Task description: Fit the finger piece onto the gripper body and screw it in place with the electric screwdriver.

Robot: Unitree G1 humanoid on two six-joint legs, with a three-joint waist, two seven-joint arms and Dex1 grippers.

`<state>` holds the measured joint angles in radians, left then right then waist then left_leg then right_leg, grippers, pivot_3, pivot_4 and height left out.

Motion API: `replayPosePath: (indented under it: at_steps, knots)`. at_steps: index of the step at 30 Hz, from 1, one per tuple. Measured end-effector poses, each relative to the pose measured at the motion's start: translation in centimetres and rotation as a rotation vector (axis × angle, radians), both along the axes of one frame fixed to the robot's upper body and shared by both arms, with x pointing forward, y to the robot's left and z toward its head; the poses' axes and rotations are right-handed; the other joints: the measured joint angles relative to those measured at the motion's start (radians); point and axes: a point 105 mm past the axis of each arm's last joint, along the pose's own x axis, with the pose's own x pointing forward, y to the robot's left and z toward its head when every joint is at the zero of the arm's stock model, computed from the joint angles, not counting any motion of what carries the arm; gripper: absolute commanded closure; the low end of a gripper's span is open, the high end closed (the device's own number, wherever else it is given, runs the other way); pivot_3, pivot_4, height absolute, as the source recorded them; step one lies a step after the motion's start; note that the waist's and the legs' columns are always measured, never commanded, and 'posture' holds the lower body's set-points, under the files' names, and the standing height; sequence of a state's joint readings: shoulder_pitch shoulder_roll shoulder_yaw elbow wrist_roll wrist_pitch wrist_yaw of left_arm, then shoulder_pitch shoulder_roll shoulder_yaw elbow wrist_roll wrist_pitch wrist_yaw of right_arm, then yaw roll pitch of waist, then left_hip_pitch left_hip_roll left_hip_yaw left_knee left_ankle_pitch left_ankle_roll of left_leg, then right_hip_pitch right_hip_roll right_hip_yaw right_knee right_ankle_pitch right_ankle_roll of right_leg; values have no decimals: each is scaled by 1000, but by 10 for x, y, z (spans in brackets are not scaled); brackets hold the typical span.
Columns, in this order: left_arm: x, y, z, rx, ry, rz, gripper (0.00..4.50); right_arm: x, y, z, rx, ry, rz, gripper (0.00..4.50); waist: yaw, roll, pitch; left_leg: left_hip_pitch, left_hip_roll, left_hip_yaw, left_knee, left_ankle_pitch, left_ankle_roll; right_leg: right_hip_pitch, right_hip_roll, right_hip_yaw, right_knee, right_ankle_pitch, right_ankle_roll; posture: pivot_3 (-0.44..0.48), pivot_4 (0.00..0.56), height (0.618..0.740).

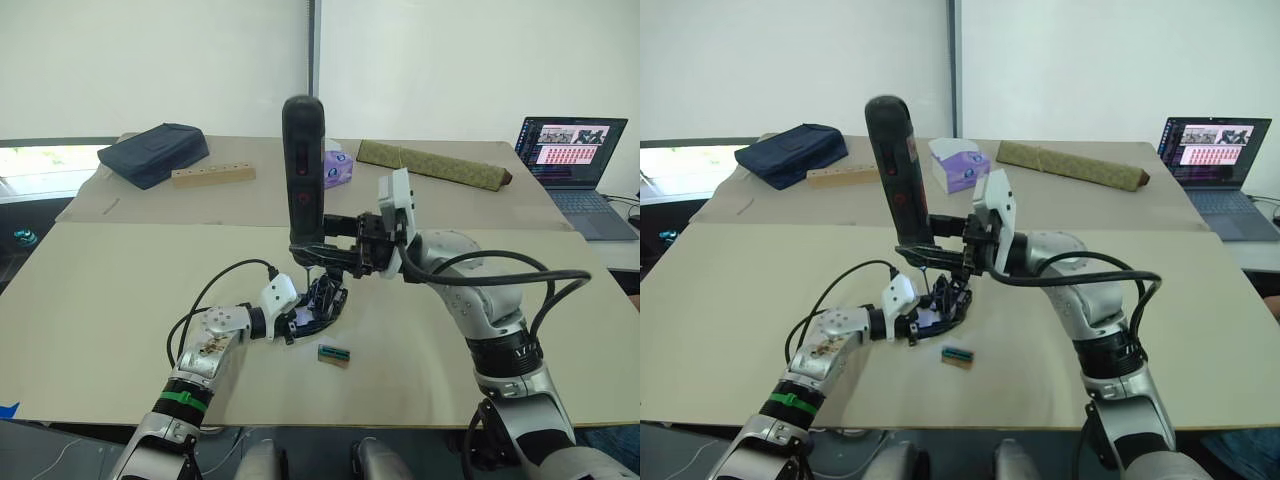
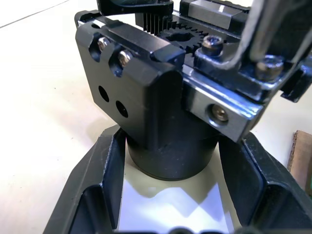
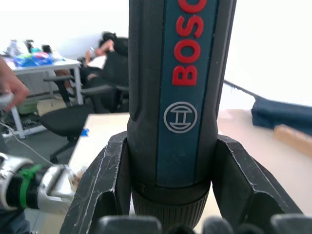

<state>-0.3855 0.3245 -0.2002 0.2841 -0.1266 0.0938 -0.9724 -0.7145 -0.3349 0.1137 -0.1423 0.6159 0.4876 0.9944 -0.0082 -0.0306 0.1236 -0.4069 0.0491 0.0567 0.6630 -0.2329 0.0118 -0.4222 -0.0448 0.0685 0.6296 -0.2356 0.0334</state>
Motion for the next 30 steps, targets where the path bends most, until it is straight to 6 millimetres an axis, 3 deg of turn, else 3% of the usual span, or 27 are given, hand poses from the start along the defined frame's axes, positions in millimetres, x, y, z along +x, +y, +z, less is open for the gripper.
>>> replayPosePath:
  at_steps: [4,6,9,14,19,21,25,27,30]
  knots:
    - [1,-1,0,-2,4,0,2208,-10,-2,13,25,-44,66,2600,3,0,0,0,0,0,0,0,0,0,0,0,0,0,0,0,150,740]
    - [1,-2,-1,-4,11,2,1166,-15,-4,16,27,-55,89,2600,4,0,0,0,0,0,0,0,0,0,0,0,0,0,0,0,150,740]
    - [4,-1,-2,2,29,25,18,-19,-8,20,33,-61,110,2600,4,0,0,1,0,0,0,0,0,0,0,0,0,0,0,0,150,740]
    - [5,2,-1,-2,21,38,18,-25,-22,28,-14,-46,128,2600,3,2,2,1,1,-1,0,0,0,0,0,0,0,0,-1,0,150,740]
    - [-7,19,1,-23,-26,25,18,-33,-56,70,-70,-77,91,2600,-14,3,8,0,2,-2,-4,0,0,-3,-1,1,-2,0,-2,0,150,740]
    - [-14,33,4,-44,-35,27,18,-28,-75,75,-150,-56,17,2600,-23,3,9,1,3,-2,-7,-1,1,-3,-1,1,-2,-1,-4,0,150,740]
    - [-32,79,7,-72,-30,65,18,3,-131,50,-419,159,-286,2600,-33,4,11,2,3,-1,-17,0,1,-8,-3,2,-3,-5,-11,0,150,740]
    - [-46,105,10,-82,-29,73,18,15,-166,19,-610,334,-452,2600,-33,5,13,-4,3,0,-19,0,1,-16,-8,2,-2,-7,-15,0,150,740]
    - [-67,117,30,-113,-69,1,18,37,-200,-29,-774,503,-660,2600,-37,6,15,-8,2,2,-19,0,0,-21,-9,1,-1,-4,-9,0,150,740]
